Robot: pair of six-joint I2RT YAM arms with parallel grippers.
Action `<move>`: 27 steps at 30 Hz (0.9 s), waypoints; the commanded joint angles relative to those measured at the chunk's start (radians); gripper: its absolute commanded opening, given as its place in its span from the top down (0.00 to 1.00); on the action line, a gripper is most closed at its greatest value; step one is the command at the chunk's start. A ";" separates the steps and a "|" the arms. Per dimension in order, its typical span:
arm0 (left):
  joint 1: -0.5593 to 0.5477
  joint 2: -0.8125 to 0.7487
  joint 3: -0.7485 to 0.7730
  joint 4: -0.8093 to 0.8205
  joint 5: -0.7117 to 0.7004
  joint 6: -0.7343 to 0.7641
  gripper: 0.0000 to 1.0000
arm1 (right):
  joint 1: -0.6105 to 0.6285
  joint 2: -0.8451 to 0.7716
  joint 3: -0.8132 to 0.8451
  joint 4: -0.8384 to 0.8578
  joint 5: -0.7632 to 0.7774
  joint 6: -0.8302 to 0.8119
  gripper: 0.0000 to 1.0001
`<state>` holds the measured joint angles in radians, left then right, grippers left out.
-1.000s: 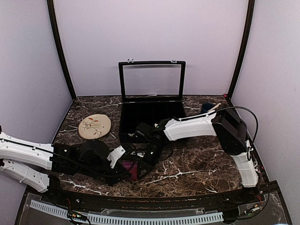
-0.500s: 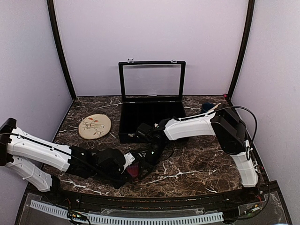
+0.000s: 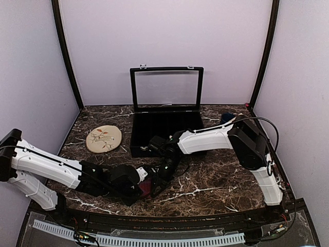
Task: Roll the socks
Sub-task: Roll the sock at the center of the board.
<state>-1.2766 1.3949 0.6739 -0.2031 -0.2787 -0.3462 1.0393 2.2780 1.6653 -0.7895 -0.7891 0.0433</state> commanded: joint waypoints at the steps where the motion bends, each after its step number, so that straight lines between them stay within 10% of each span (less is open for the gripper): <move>1: 0.013 0.019 0.023 -0.001 -0.017 -0.006 0.80 | -0.005 0.018 0.037 -0.013 -0.016 0.000 1.00; 27: 0.073 0.132 -0.013 0.052 0.028 -0.085 0.84 | -0.008 0.034 0.027 -0.019 0.023 0.023 0.86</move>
<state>-1.2121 1.5089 0.6743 -0.1448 -0.2817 -0.4034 1.0393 2.2913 1.6775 -0.7948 -0.7879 0.0605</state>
